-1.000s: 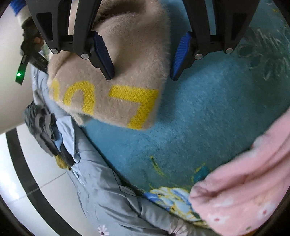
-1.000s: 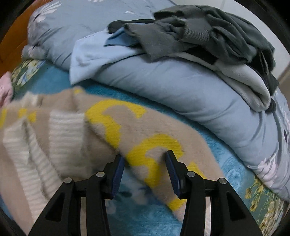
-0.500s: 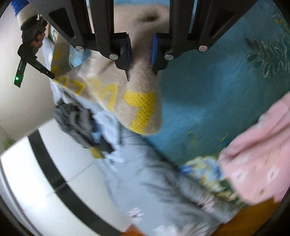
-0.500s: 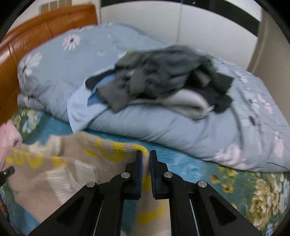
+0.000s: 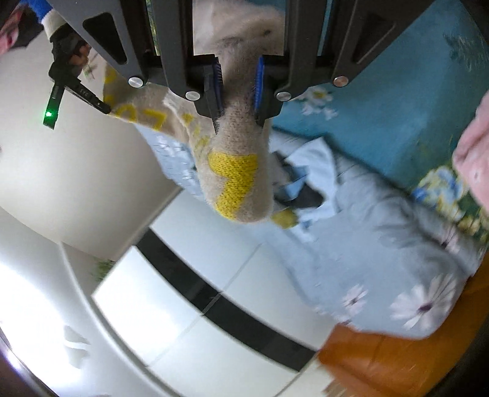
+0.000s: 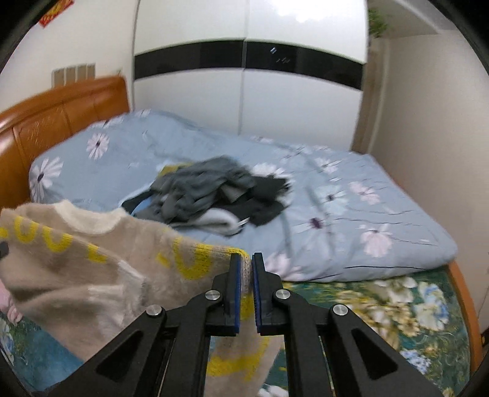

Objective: Fold clothes

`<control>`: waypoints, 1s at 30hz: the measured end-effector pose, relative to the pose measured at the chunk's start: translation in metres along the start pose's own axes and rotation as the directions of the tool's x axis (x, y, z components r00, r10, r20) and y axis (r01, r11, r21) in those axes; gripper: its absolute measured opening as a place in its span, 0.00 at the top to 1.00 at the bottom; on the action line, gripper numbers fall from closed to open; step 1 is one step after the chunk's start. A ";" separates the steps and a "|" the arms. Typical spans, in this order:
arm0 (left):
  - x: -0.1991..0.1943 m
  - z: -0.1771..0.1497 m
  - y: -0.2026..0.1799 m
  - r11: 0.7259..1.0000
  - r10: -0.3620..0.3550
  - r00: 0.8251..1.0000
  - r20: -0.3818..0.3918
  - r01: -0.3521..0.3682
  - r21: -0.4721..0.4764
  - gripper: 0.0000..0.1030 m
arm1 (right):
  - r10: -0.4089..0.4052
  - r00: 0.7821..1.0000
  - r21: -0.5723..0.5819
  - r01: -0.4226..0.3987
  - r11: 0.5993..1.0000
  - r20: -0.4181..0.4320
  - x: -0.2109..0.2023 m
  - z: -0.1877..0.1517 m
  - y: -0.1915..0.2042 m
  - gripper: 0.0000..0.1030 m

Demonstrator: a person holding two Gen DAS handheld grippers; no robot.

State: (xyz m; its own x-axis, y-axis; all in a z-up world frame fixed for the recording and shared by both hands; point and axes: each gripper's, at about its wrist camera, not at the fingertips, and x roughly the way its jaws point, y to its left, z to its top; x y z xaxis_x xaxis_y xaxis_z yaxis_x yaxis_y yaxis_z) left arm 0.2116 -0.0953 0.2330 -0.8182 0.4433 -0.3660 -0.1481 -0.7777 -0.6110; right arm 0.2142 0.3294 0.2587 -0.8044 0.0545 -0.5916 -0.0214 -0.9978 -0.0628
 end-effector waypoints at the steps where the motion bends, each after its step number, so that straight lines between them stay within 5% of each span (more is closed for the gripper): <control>1: -0.003 0.002 -0.009 1.000 -0.025 1.000 0.004 0.025 0.013 0.84 | -0.009 1.000 0.007 0.009 1.000 0.011 -0.009 0.000 -0.008 0.94; 7: 0.016 0.013 -0.038 0.995 -0.077 0.996 -0.038 0.079 0.060 0.84 | -0.060 0.995 0.034 0.057 0.998 0.085 -0.053 0.013 -0.050 0.94; 15: 0.126 -0.003 0.016 0.999 0.051 0.978 -0.202 -0.052 0.001 0.83 | -0.065 0.991 0.040 0.070 0.997 -0.118 0.048 -0.006 -0.067 0.94; 23: 0.214 -0.023 0.092 0.979 0.186 0.921 -0.342 -0.205 -0.020 0.83 | -0.057 0.944 0.052 0.078 0.996 -0.326 0.177 -0.044 -0.059 0.94; 30: 0.258 -0.047 0.144 0.944 0.300 0.843 -0.446 -0.328 0.015 0.82 | -0.083 0.878 0.089 0.141 0.986 -0.471 0.248 -0.082 -0.069 0.94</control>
State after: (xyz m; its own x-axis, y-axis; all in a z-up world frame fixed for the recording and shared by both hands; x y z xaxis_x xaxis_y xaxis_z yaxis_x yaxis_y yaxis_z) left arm 0.0053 -0.0723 0.0180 -0.4862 0.3391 -0.8054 0.1202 -0.8869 -0.4460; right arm 0.0650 0.4147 0.0510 -0.4253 0.1483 -0.8928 -0.1867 -0.9796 -0.0738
